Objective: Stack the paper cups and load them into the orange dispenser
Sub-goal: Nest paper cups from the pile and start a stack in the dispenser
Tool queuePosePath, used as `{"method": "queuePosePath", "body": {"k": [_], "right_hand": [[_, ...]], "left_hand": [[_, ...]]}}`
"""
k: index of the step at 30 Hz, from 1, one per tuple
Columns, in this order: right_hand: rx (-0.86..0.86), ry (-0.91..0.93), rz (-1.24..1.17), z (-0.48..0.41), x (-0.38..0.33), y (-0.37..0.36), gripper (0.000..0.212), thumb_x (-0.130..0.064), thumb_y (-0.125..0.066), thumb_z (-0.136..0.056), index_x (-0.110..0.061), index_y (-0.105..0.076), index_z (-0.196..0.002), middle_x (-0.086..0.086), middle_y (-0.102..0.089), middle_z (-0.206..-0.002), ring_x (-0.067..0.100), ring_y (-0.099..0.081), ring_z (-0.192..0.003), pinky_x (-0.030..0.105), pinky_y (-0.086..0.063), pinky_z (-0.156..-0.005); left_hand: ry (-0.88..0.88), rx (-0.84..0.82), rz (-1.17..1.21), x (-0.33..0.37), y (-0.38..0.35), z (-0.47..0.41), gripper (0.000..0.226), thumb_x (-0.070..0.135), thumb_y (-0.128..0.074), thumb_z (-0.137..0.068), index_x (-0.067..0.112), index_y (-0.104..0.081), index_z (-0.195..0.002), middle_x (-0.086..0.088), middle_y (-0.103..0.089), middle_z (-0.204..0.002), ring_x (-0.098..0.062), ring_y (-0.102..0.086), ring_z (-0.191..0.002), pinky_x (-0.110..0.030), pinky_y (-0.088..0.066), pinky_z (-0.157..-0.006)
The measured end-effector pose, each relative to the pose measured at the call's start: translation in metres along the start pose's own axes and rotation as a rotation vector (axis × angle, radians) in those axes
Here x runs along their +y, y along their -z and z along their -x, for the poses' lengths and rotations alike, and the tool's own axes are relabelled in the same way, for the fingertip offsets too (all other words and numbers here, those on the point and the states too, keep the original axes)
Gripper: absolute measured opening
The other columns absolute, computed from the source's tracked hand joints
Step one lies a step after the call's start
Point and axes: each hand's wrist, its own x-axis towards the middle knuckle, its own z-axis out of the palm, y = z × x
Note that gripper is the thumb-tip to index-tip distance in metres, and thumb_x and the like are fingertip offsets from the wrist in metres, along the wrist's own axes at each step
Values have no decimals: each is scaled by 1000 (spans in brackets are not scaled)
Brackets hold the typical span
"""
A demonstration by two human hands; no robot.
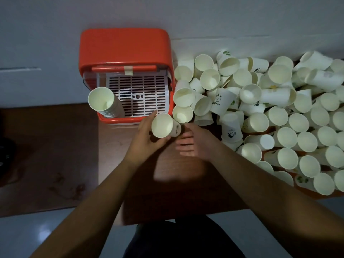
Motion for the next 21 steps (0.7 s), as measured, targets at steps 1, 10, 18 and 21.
{"method": "queuePosePath", "body": {"k": [1,10,18,21], "right_hand": [[134,98,146,1,-4,1,51,-46,-58,-93,-7,-54,-126,12,-67,-111,27,-68,-99,46,-55,-90],[643,814,1071,-28,-5,-14,86,-52,-74,-78,-11,-33,-141,10,-47,-125,21,-53,-109,26,-39,-72],[878,910,1165,-52,3,-25,56,-36,-73,-85,-8,-51,-128,13,-59,-113,24,-62,-97,28,-51,-69],[837,952,1272,-47,9,-18,25,-28,-65,-91,-7,-64,-104,11,-59,-101,23,-61,-91,25,-43,-66]], "left_hand": [[10,17,28,-1,3,1,77,33,-81,-81,31,-38,-145,8,-41,-142,-9,-42,-130,-16,-44,-97],[158,114,175,-19,17,14,67,21,-80,-81,19,-44,-138,1,-48,-136,-7,-48,-123,-6,-45,-83],[212,174,137,-25,34,32,64,27,-80,-81,21,-47,-135,9,-51,-130,5,-50,-115,-6,-45,-82],[231,217,134,-28,39,40,60,16,-81,-83,17,-48,-134,10,-54,-124,15,-53,-105,-5,-44,-79]]}}
